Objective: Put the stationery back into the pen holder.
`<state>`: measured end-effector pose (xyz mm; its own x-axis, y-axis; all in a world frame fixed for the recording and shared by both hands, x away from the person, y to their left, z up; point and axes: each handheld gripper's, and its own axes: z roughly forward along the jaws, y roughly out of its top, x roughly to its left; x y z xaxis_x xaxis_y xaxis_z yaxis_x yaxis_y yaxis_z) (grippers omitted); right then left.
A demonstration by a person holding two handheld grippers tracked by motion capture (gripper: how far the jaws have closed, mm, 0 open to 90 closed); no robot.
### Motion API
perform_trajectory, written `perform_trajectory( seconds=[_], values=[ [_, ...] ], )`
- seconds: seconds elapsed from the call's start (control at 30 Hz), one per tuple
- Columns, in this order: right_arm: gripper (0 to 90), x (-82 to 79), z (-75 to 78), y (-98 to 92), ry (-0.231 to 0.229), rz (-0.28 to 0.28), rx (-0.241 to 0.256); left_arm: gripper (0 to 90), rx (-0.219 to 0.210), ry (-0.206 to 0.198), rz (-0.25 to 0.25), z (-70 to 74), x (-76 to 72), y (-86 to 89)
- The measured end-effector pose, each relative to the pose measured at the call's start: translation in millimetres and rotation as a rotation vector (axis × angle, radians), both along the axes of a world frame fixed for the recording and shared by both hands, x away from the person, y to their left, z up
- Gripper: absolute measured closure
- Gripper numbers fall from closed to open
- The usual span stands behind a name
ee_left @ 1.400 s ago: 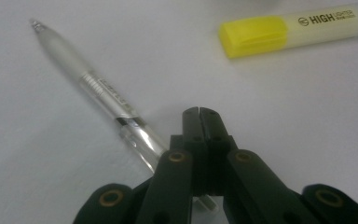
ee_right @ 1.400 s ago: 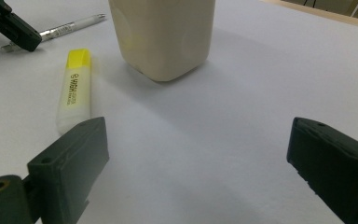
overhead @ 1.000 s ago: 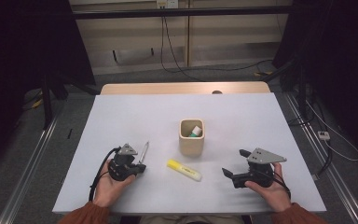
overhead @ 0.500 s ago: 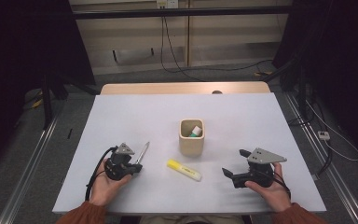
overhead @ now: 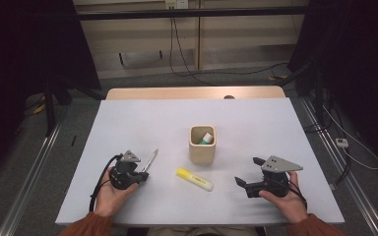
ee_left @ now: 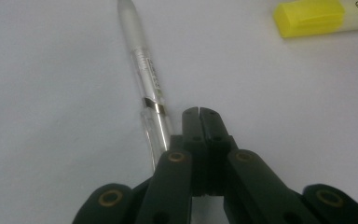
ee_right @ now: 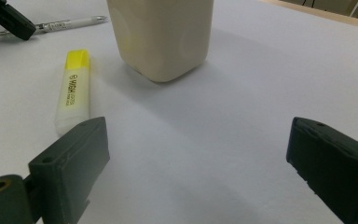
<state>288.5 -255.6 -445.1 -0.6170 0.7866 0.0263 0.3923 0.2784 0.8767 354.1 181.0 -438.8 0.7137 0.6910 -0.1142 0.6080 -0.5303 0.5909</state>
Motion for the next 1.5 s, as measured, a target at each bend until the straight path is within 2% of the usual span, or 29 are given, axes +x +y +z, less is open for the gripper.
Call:
perform_trajectory(
  seconds=[0.07,0.13,0.33,0.5,0.57,0.63,0.73,0.83,0.93,0.97,1.03,1.17,1.27,1.4,1.5],
  values=[
    [5.9,0.1,0.0,0.1,0.0,0.0,0.0,89.9,-0.005,-0.002,0.0,0.0,-0.2,-0.3],
    [5.9,-0.1,0.1,0.3,0.001,0.0,-0.001,89.0,-0.036,-0.002,-0.019,1.9,-0.6,0.2],
    [5.9,0.1,0.0,-0.1,0.0,-0.001,0.001,85.5,-0.1,-0.06,-0.023,8.4,-3.7,0.2],
    [6.0,0.2,0.2,-0.6,0.001,-0.006,0.001,65.6,-0.132,-0.119,0.036,13.7,-3.3,6.1],
    [5.9,0.3,0.1,-0.6,0.002,-0.006,0.001,49.6,-0.149,-0.128,0.074,13.9,-1.8,8.4],
    [6.0,0.2,0.3,-0.5,0.001,-0.004,0.003,43.0,-0.152,-0.132,0.084,14.2,-1.3,9.6],
    [5.9,0.0,0.5,-0.9,-0.001,-0.009,0.002,26.6,-0.155,-0.143,0.099,13.1,1.3,10.1],
    [5.9,0.0,0.6,-0.8,0.0,-0.009,0.001,18.1,-0.156,-0.132,0.098,10.3,4.0,7.4],
    [6.0,0.1,0.5,-0.8,0.0,-0.008,0.001,8.9,-0.175,-0.138,0.126,10.3,5.3,7.2],
    [6.0,0.2,0.4,-0.8,0.0,-0.007,0.002,7.5,-0.195,-0.132,0.138,11.9,8.9,9.2],
    [6.0,0.3,0.3,-0.6,0.002,-0.006,0.001,6.8,-0.192,-0.136,0.148,14.3,12.2,11.1],
    [6.0,0.3,0.4,-0.4,0.001,-0.006,0.002,6.8,-0.183,-0.148,0.202,19.0,18.6,14.6],
    [6.0,0.5,0.3,-0.2,0.003,-0.005,0.001,6.9,-0.185,-0.14,0.201,21.0,24.4,13.7],
    [6.0,1.0,-0.1,0.0,0.004,-0.004,0.001,8.2,-0.157,-0.133,0.183,22.0,31.4,9.7],
    [6.0,1.0,-0.2,0.1,0.004,-0.005,0.001,11.4,-0.141,-0.102,0.167,20.7,41.0,4.0]
  ],
)
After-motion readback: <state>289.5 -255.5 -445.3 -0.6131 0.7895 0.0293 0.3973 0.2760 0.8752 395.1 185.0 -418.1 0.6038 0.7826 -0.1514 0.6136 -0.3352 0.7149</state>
